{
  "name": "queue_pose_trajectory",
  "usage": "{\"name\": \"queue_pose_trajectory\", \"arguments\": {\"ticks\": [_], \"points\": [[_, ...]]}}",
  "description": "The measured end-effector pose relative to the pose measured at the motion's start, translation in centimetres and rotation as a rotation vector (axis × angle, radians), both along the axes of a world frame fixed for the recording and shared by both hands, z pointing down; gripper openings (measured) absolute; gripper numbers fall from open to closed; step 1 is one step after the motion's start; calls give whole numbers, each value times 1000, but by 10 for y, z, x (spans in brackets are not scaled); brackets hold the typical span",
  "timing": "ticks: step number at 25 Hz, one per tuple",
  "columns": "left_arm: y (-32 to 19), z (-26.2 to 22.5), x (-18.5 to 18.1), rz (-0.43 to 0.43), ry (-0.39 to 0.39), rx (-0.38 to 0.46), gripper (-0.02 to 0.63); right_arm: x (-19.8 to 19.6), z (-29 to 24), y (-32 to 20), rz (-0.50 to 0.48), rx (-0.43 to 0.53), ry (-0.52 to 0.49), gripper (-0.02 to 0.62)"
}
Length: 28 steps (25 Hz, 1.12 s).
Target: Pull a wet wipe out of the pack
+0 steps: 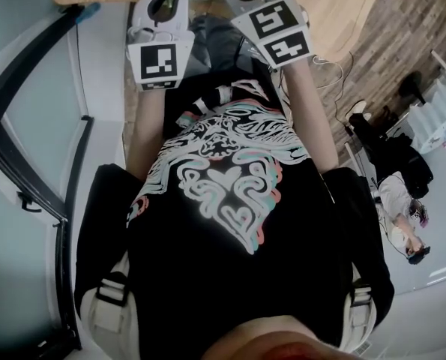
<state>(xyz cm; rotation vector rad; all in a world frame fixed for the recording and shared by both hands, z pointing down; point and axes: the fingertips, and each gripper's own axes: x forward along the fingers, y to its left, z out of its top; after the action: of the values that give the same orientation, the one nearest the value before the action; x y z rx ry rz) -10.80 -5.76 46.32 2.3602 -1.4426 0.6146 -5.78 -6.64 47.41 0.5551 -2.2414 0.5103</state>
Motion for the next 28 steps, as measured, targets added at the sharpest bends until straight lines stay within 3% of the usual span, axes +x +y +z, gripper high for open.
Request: {"name": "queue_pose_trajectory", "arguments": {"ticks": [9, 28], "points": [[1, 4, 2, -4, 2, -8, -14, 1, 2, 0, 17, -44, -4, 38], [-1, 2, 1, -11, -10, -8, -14, 3, -1, -2, 35, -14, -45, 2]]}}
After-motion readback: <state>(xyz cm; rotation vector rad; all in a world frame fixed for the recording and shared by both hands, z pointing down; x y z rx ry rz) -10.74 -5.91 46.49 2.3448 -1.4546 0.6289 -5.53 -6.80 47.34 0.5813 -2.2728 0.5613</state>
